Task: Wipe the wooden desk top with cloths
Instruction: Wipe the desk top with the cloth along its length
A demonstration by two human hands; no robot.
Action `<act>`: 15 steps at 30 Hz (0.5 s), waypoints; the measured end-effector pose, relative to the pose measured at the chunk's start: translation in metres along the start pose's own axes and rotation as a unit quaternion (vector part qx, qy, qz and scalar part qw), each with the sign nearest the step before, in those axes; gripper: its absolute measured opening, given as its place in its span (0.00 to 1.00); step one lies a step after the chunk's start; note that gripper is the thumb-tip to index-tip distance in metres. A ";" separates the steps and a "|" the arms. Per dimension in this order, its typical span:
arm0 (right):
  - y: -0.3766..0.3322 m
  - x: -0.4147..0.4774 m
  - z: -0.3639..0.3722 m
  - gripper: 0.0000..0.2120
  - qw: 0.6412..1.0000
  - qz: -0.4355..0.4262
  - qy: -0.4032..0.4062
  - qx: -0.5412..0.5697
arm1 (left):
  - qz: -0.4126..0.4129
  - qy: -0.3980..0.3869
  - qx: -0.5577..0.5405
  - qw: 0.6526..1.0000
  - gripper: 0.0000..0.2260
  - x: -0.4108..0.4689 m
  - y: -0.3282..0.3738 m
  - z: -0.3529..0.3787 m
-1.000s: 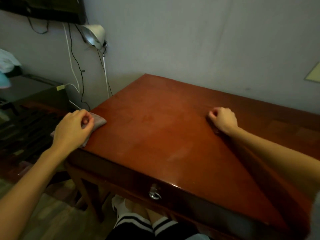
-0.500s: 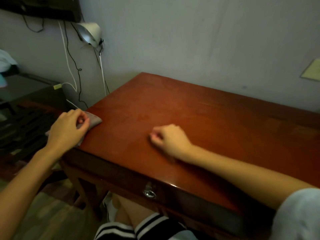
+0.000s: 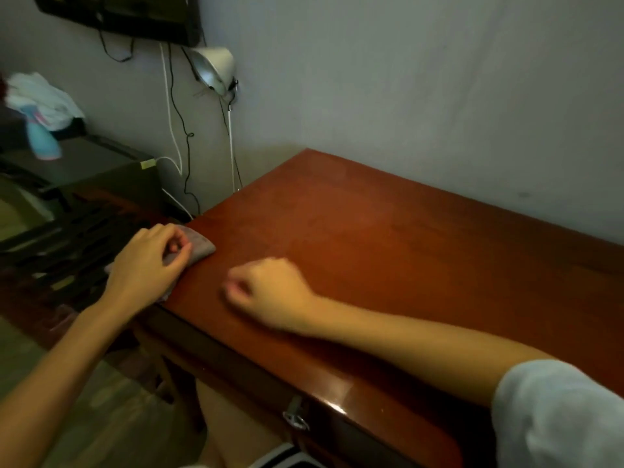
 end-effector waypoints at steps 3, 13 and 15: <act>-0.030 -0.001 0.000 0.11 0.992 -0.106 -0.015 0.065 | -0.003 -0.003 -0.001 1.000 0.03 0.000 0.001 -0.001; 0.314 -0.002 -0.068 0.14 0.897 0.418 0.134 -0.051 | 0.043 -0.053 0.016 0.998 0.02 0.037 0.041 0.009; 0.360 -0.012 -0.078 0.15 0.847 0.502 0.164 -0.058 | 0.065 -0.069 0.021 0.995 0.02 0.051 0.052 0.018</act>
Point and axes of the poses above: each hand's wrist, its own x-axis towards the middle knuckle, its own z-axis out of the palm, y = z × x, the point moved 1 cm from there along x, towards the middle knuckle, and after that the axes turned 2 degrees about -y, right-handed, at the moved point
